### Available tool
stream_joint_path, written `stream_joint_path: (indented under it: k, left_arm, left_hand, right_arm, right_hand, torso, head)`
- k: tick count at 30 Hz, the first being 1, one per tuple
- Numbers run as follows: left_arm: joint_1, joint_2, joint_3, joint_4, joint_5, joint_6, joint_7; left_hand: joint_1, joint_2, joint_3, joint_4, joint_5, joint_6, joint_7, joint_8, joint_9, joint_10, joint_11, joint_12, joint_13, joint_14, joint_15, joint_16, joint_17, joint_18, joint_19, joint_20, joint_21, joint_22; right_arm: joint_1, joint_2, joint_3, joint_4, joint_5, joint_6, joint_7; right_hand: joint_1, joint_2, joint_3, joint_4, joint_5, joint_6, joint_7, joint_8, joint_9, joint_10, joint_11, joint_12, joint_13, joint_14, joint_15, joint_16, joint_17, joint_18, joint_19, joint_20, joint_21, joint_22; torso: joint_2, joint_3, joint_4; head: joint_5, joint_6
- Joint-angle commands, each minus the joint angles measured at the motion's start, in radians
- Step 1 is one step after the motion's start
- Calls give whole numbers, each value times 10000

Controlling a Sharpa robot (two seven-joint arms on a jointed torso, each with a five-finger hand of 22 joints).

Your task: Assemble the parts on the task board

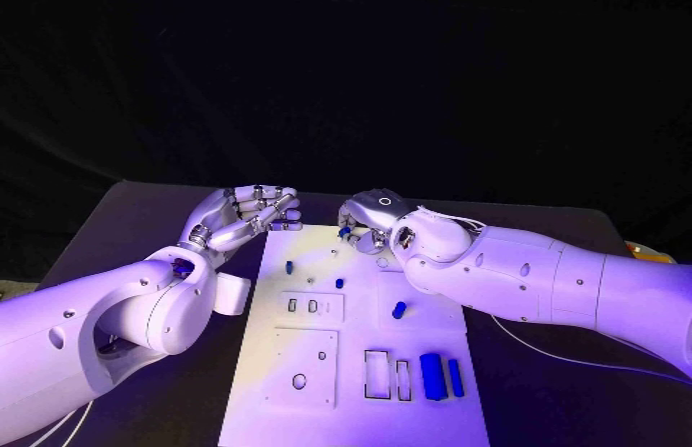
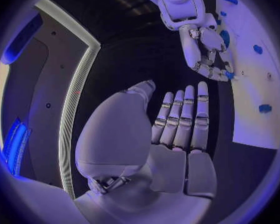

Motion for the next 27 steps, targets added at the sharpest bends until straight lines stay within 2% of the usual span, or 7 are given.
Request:
stream_joint_path:
  k: [1, 10, 23, 27]
  left_arm:
    - [15, 8, 11, 13, 24, 158, 44]
    - [15, 4, 11, 8, 47, 164, -30]
    - [15, 7, 11, 1, 94, 166, -77]
    - [16, 10, 11, -1, 95, 168, -82]
  left_hand:
    - [-4, -76, 37, -4, -39, -59, 380, -42, -11, -7, -25, -47, 14, -79, -8, -48, 16, 41, 43, 9, 60, -9]
    - [-1, -77, 43, -6, -39, -65, 380, -48, -13, -13, -24, -64, 14, -85, -6, -58, 22, 41, 44, 9, 60, -13]
    - [1, -78, 45, -7, -39, -69, 380, -51, -14, -19, -23, -71, 12, -89, -5, -63, 22, 41, 45, 9, 60, -14]
    - [1, -78, 45, -7, -39, -69, 380, -51, -14, -19, -23, -71, 12, -89, -5, -63, 22, 41, 45, 9, 60, -14]
  right_arm:
    - [-63, 12, -44, 74, 2, 235, 114]
    - [-71, -17, -44, 180, 49, 158, 167]
    - [-73, 81, -44, 39, 53, 286, 85]
    - [-72, 152, -46, -62, 52, 441, 34]
  right_hand:
    - [-98, 16, 7, 49, -28, 49, 17, 38, 0, -18, -4, -32, 3, 247, -34, 27, -2, -53, -41, -5, -1, 22]
    - [-110, 17, 7, 60, -32, 51, 15, 44, 9, -9, -6, -27, 5, 247, -34, 31, 1, -57, -33, -4, 8, 39]
    - [-168, -29, -2, 98, -52, -13, 33, 31, 32, -55, 9, -43, -6, 237, -25, 29, -22, -51, -52, 3, -5, 23]
    - [-289, -177, -14, 189, -166, -384, 187, -146, 29, -414, 124, -65, -67, 140, 74, -131, -309, 18, -274, 65, -221, -290]
  torso:
    - [3, -6, -7]
    - [-1, -7, 5]
    - [6, -7, -1]
    - [10, -12, -2]
  head:
    - [14, -8]
    - [24, -11]
    - [12, -4]
    - [9, -3]
